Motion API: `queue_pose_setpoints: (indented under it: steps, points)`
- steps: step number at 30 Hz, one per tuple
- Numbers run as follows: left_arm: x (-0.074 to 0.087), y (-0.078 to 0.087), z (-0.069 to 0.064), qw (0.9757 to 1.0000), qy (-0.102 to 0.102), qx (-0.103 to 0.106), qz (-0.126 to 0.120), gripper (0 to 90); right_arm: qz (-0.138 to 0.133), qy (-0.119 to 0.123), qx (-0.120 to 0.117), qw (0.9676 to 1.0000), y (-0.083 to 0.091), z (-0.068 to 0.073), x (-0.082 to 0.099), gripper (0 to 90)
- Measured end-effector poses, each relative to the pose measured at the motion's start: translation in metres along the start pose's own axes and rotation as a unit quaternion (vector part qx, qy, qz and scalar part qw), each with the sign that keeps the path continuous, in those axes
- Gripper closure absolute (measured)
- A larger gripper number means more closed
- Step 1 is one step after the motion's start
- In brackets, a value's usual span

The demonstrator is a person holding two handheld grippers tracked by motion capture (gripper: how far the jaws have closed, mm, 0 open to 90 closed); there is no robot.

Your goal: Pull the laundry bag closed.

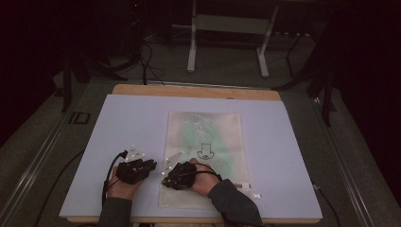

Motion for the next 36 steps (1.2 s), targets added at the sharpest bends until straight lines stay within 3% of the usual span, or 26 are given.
queue_pose_setpoints:
  steps: [3,8,10,33,36]
  points:
    - [-0.001,-0.001,-0.008,0.9998,-0.015,0.015,0.003,87.8,-0.002,0.004,0.003,1.0,-0.001,0.0,0.0,82.1]
    - [-0.003,-0.007,-0.016,0.9992,-0.026,0.029,0.009,88.6,-0.002,0.009,0.009,0.9999,-0.001,0.001,0.0,82.1]
    - [-0.003,-0.013,-0.021,0.9984,-0.037,0.035,0.023,88.6,-0.004,0.013,0.011,0.9998,-0.001,0.002,0.001,82.0]
    - [-0.002,-0.018,-0.031,0.9963,-0.046,0.065,0.033,87.7,-0.009,0.006,0.007,0.9999,-0.001,0.002,0.002,81.9]
    - [-0.002,-0.02,-0.031,0.9964,-0.036,0.068,0.035,87.9,-0.008,0.007,0.008,0.9999,-0.001,0.002,0.002,81.8]
Point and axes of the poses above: each handheld gripper's, and its own axes: y roughly backward along the jaws, x roughly out of its underside, z roughly to its left, the point moved 8 cm from there along -y, roughly forward along the jaws, and after that the axes turned 12 degrees about -y, right-handed, at the moved point
